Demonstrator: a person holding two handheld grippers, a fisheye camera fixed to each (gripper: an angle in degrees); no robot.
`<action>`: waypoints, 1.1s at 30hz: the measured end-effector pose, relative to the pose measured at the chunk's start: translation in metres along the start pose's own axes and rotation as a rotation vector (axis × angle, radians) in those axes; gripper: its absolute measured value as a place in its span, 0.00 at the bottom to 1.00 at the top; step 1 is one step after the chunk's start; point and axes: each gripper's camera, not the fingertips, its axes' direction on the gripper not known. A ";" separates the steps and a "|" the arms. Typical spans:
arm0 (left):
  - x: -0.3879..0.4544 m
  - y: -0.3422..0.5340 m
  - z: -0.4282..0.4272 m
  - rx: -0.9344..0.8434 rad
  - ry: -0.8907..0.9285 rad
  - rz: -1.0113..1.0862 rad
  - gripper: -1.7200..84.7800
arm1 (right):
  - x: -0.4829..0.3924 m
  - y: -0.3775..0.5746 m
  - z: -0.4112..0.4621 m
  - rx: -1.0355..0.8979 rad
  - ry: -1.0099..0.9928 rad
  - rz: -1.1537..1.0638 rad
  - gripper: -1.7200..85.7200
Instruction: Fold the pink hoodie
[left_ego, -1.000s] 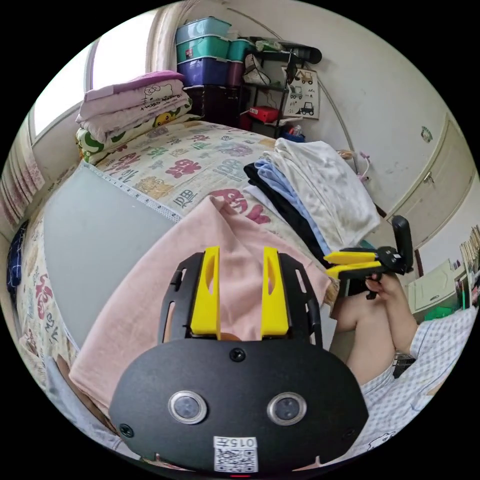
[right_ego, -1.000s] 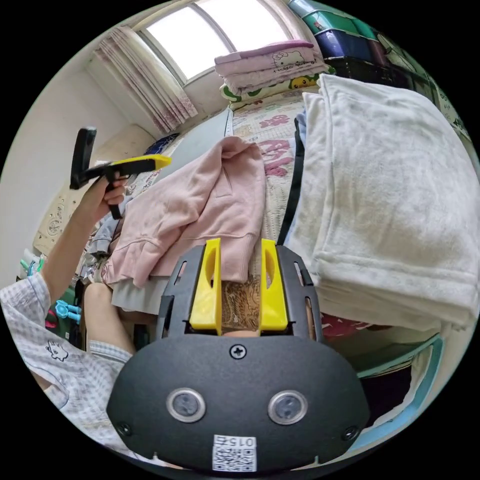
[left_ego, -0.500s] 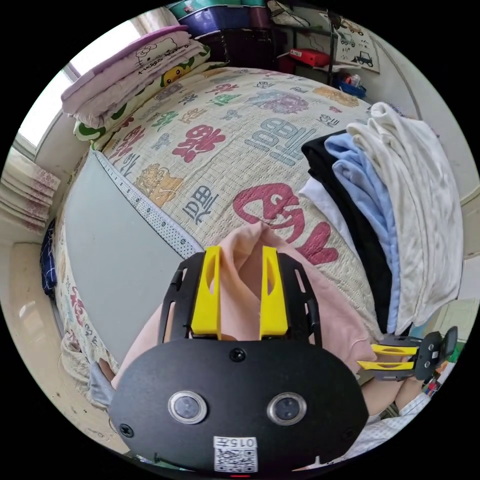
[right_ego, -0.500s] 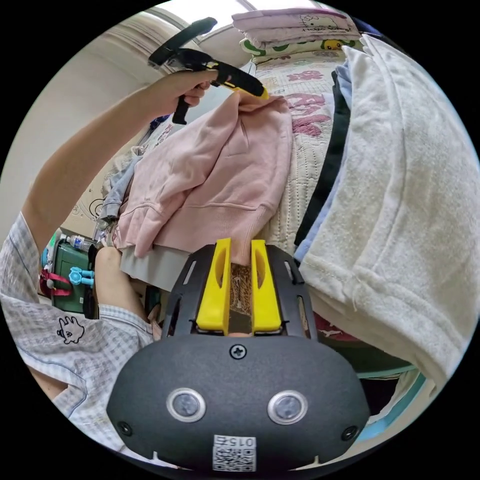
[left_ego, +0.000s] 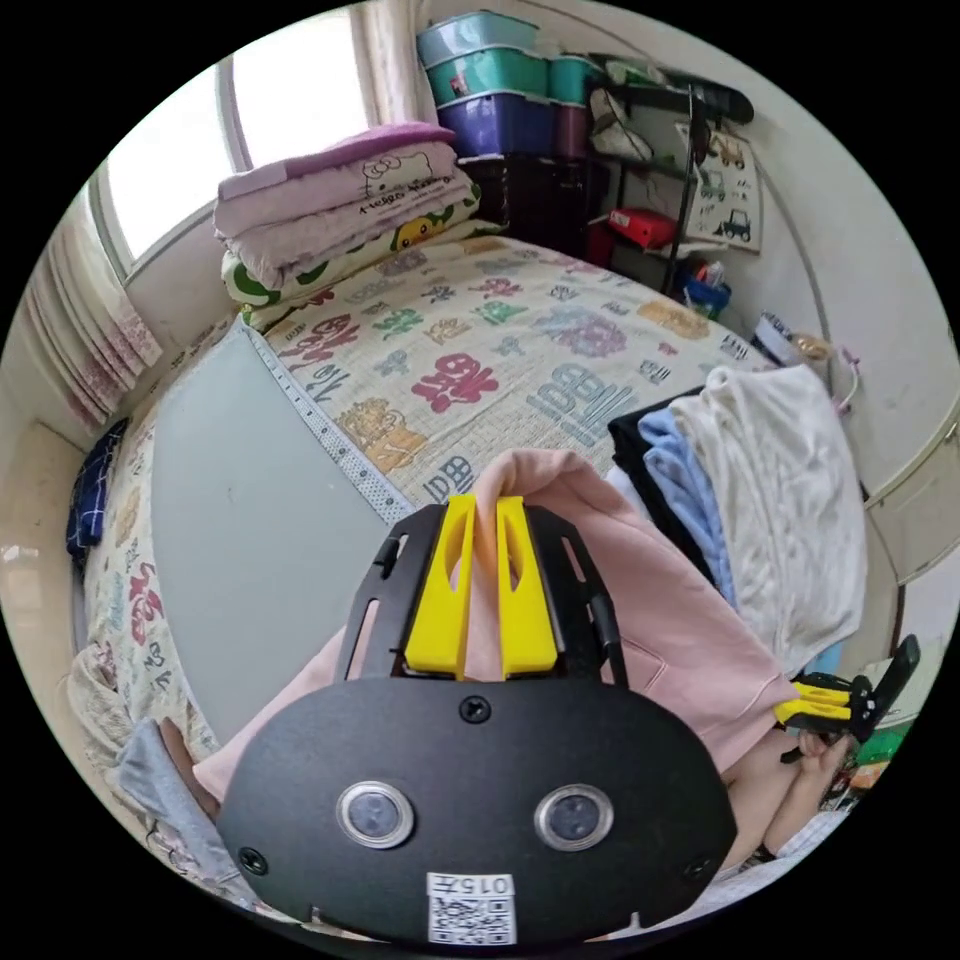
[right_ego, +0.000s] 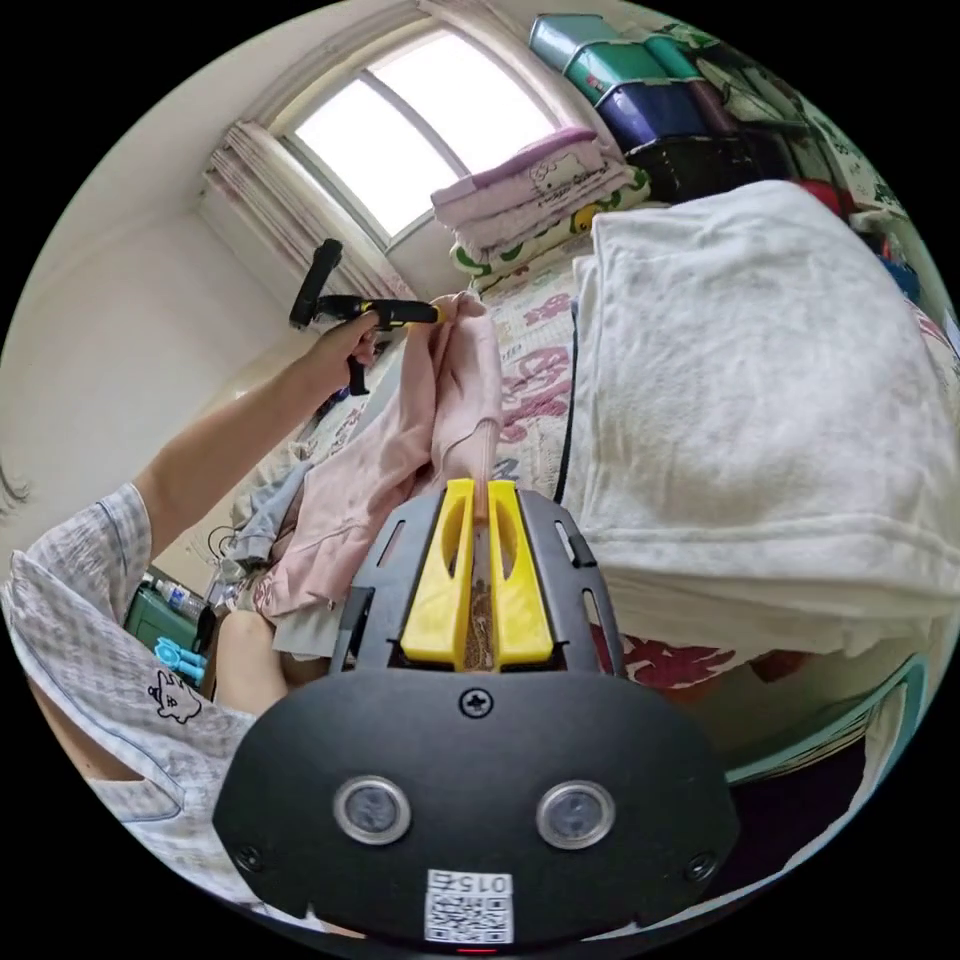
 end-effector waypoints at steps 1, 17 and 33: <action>-0.013 0.006 -0.019 0.054 0.073 -0.020 0.04 | -0.003 0.014 -0.016 0.064 0.008 0.009 0.03; -0.333 0.353 -0.114 0.358 0.354 -0.373 0.04 | -0.289 0.243 0.125 -0.168 -0.430 -0.482 0.04; -0.452 0.621 -0.043 0.430 0.485 -0.700 0.17 | -0.269 0.393 0.323 -0.401 -0.226 -0.552 0.15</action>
